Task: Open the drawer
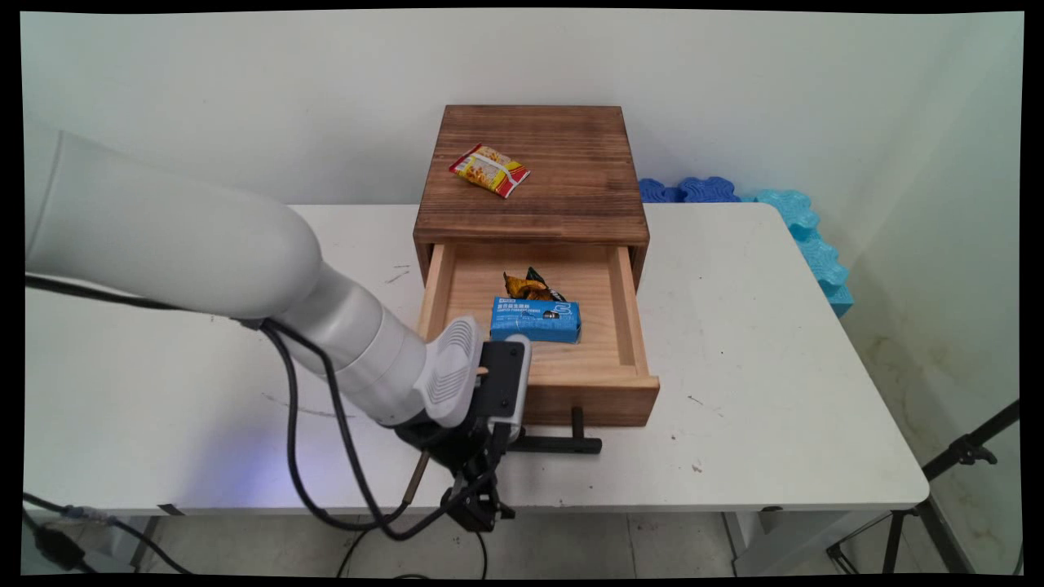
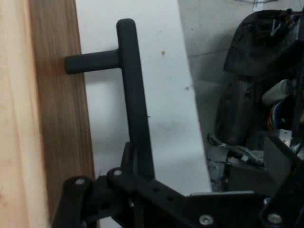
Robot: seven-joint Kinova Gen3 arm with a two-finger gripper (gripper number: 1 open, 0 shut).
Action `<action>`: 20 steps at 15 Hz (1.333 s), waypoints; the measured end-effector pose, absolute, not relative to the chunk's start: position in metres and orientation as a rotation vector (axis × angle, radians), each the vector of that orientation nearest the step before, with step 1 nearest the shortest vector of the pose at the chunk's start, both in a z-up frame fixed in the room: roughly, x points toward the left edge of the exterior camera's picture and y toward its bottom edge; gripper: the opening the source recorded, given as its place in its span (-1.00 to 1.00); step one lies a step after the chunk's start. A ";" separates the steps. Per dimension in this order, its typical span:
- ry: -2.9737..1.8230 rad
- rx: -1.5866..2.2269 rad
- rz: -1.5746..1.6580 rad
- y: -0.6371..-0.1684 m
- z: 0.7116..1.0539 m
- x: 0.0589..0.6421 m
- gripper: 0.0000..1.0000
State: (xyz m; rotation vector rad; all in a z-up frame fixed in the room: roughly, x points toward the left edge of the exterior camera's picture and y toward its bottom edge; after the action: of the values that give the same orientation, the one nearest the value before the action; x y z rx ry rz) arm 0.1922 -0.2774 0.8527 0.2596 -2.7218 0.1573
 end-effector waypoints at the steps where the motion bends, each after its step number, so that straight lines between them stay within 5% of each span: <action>1: -2.720 0.256 0.154 -0.274 0.854 0.192 1.00; 20: -2.718 0.275 0.223 -0.271 0.859 0.199 1.00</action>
State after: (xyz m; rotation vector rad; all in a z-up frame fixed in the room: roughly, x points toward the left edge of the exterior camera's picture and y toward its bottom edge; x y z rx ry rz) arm 0.1993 -0.2706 0.8593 0.2755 -2.7176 0.2227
